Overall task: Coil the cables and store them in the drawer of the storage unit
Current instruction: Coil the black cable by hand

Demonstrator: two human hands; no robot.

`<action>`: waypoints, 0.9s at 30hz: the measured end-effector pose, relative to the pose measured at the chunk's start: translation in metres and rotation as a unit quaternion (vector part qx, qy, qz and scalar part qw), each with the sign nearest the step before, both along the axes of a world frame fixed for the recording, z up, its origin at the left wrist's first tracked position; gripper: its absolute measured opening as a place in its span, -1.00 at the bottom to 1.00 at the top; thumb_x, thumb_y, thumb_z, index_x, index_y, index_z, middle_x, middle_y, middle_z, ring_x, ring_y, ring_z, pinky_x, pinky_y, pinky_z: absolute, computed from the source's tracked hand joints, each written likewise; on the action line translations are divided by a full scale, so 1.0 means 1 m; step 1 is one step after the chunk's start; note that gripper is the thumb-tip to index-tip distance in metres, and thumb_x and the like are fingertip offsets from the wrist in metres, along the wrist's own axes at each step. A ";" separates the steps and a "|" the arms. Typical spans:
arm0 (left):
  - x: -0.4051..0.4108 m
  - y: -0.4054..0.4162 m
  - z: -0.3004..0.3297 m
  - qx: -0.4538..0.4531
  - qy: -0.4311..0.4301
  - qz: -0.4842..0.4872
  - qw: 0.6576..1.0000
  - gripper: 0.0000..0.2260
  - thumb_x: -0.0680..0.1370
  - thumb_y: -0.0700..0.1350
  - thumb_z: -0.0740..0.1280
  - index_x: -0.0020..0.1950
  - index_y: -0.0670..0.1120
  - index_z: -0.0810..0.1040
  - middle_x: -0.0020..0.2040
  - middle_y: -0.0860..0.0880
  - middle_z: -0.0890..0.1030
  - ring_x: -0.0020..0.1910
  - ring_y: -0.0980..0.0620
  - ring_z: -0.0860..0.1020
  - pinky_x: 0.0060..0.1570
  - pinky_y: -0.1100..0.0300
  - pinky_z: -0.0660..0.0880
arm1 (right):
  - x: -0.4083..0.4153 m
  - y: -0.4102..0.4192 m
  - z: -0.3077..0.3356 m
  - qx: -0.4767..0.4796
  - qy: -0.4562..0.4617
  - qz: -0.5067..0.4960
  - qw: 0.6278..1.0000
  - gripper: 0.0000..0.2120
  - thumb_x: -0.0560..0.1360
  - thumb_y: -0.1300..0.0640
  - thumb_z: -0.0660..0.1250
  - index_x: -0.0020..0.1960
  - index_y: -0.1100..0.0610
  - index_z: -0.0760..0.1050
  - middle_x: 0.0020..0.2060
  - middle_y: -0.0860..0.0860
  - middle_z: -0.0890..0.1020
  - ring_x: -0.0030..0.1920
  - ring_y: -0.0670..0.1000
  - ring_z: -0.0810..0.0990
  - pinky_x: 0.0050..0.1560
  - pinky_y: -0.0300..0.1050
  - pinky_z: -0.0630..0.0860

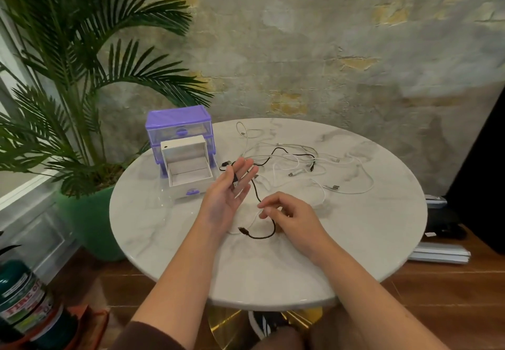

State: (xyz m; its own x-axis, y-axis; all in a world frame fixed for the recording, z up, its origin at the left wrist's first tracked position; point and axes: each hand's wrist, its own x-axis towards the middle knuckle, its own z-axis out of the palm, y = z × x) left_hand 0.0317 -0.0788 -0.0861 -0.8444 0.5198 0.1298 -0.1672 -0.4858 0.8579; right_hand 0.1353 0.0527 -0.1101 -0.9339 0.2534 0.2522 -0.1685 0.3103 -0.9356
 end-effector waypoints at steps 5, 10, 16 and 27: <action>0.004 0.005 -0.005 -0.071 0.070 0.008 0.995 -0.74 0.65 -0.09 0.15 0.18 -0.12 0.58 0.17 -0.03 0.65 0.21 0.02 0.59 0.11 0.25 0.43 | 0.008 -0.004 0.011 -0.084 -0.009 0.063 0.994 -0.73 0.55 0.36 0.19 -0.12 0.15 0.64 -0.13 0.12 0.72 -0.15 -0.07 0.61 -0.10 -0.22 0.47; 0.007 0.009 -0.007 -0.108 0.091 0.018 0.990 -0.76 0.64 -0.12 0.17 0.15 -0.13 0.60 0.07 -0.05 0.69 0.14 0.02 0.62 0.19 0.20 0.44 | 0.012 0.004 0.015 -0.157 0.013 0.039 0.987 -0.86 0.56 0.28 0.25 0.02 0.19 0.58 -0.04 0.06 0.72 -0.08 0.01 0.61 -0.06 -0.15 0.42; 0.009 0.011 -0.013 -0.150 0.149 0.010 0.977 -0.77 0.62 -0.15 0.22 0.09 -0.14 0.66 0.05 -0.13 0.68 0.10 -0.07 0.59 0.26 0.04 0.41 | 0.001 0.000 0.030 -0.154 0.083 -0.045 0.984 -0.87 0.54 0.26 0.34 0.03 0.31 0.60 -0.23 0.05 0.71 -0.35 -0.14 0.56 -0.28 -0.29 0.42; 0.002 0.033 0.004 -0.131 0.085 -0.028 0.987 -0.70 0.66 -0.15 0.13 -0.27 -0.11 0.41 -0.37 0.03 0.38 -0.32 0.08 0.38 -0.18 0.25 0.39 | -0.037 0.008 0.058 -0.081 0.061 -0.150 0.983 -0.76 0.51 0.06 0.40 -0.16 0.23 0.66 -0.53 0.02 0.56 -0.53 -0.20 0.42 -0.36 -0.36 0.35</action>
